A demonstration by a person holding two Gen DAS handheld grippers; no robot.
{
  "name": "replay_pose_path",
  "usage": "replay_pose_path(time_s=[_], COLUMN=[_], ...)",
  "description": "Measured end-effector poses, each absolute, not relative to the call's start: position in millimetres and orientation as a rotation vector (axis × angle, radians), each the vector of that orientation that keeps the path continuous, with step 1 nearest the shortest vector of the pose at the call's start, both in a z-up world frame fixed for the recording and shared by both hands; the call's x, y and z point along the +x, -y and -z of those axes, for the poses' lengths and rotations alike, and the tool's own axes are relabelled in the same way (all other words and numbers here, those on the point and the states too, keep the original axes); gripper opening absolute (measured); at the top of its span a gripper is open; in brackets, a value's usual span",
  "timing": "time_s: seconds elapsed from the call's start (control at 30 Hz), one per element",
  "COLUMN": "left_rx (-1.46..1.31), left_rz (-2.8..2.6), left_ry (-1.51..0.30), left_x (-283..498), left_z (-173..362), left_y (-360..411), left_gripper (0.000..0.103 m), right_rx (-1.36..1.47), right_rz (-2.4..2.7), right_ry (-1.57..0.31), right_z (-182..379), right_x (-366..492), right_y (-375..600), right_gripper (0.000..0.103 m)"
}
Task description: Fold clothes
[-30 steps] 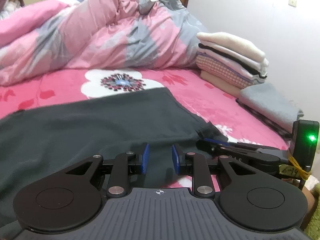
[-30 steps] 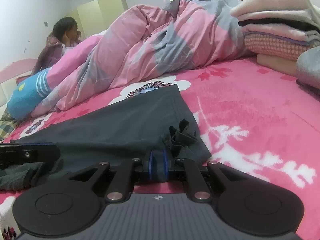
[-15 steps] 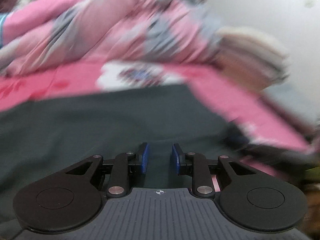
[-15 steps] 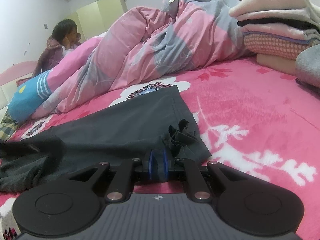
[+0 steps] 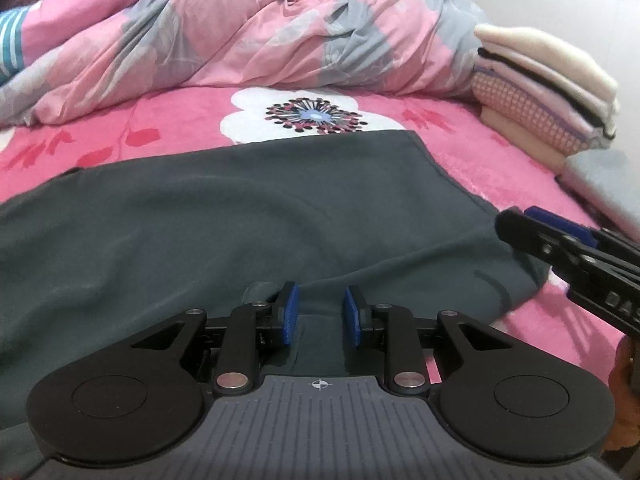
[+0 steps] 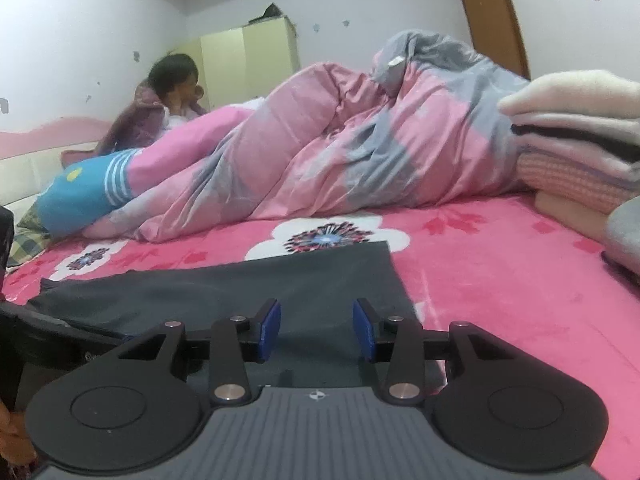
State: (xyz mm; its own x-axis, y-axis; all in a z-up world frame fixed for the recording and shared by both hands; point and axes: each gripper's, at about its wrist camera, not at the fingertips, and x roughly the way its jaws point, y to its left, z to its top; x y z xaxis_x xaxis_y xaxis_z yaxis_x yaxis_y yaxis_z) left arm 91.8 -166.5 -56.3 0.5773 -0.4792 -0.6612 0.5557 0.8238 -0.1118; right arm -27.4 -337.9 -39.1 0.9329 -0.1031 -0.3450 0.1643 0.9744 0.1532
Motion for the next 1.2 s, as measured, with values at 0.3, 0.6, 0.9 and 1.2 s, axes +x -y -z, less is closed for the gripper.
replay_pose_path(time_s=[0.3,0.6,0.9,1.2], left_rx=[0.194,0.281,0.308,0.323], left_rz=[0.561,0.514,0.489,0.457], left_ry=[-0.723,-0.692,-0.689,-0.682], left_x=[84.2,76.6,74.8,73.8], left_z=[53.5,52.9,52.1,52.7], left_y=[178.2,188.6,193.3,192.9], left_gripper=[0.028,0.036,0.039,0.048], right_rx=[0.104,0.181,0.293,0.473], right_rz=[0.350,0.376,0.360,0.361], right_ry=[-0.484,-0.464,-0.446,-0.403], right_z=[65.2,66.2,66.0,68.3], right_x=[-11.1,-21.1,-26.1,-37.8], right_y=[348.1,359.3,375.3,397.3], right_gripper=[0.046,0.057,0.057,0.057])
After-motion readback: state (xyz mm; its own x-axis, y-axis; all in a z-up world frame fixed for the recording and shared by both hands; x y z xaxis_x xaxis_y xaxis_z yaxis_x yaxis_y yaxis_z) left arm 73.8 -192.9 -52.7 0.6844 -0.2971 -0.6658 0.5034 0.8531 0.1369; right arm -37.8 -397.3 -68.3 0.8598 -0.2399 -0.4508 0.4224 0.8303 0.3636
